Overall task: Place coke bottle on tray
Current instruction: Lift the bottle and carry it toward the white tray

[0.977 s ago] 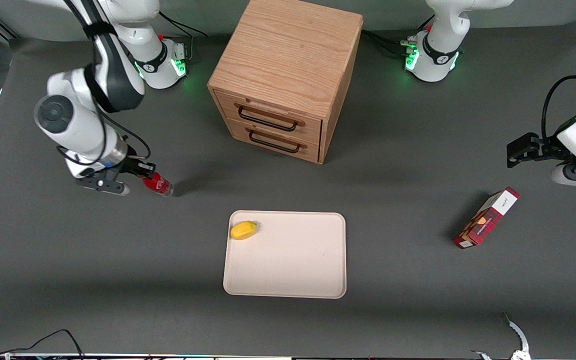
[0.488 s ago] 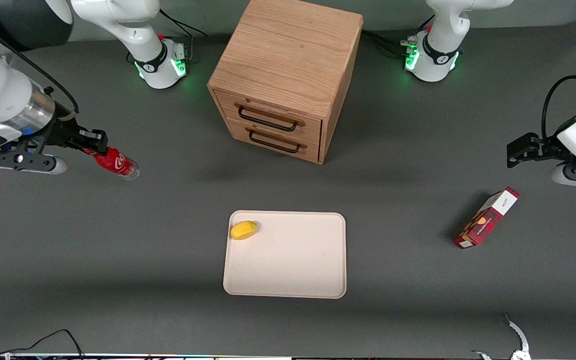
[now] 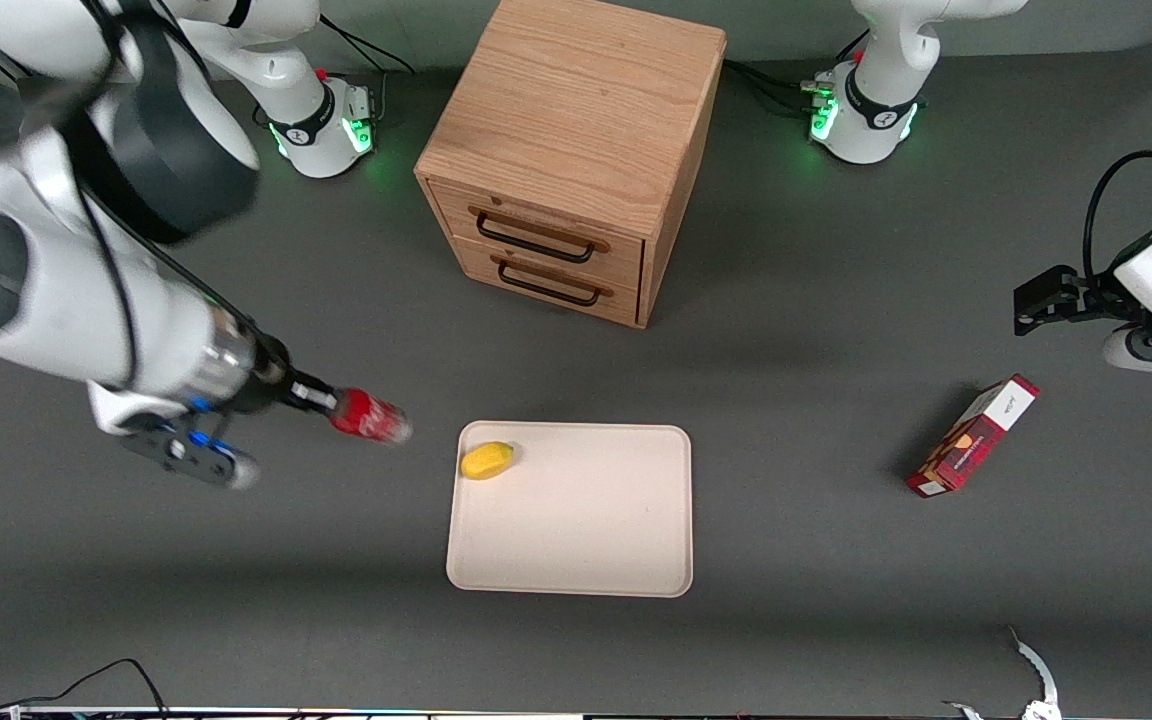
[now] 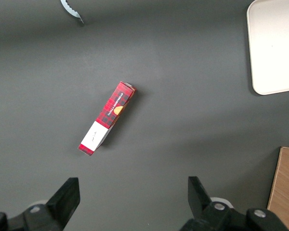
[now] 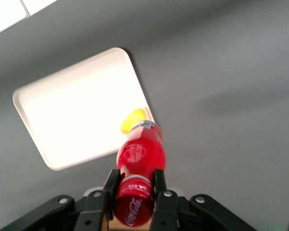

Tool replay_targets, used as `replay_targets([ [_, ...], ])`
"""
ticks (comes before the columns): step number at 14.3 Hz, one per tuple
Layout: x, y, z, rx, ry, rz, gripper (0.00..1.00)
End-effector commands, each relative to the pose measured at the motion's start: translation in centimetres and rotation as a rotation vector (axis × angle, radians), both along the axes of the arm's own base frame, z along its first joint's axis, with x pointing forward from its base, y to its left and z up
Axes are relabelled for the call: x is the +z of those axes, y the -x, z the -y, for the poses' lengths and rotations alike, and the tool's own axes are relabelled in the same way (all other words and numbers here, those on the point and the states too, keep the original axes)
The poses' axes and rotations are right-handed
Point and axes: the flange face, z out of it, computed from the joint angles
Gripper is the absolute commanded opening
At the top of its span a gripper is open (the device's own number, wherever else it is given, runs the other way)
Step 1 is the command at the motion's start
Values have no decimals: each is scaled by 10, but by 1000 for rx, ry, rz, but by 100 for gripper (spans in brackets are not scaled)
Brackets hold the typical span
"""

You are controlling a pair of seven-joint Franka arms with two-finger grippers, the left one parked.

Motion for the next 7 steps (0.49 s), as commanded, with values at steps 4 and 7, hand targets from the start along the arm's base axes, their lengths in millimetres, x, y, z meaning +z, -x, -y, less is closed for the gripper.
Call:
replay_targets([
  [4, -118, -41, -62, -252, 40, 88, 0],
  [7, -154, -44, -76, -286, 51, 101, 0],
])
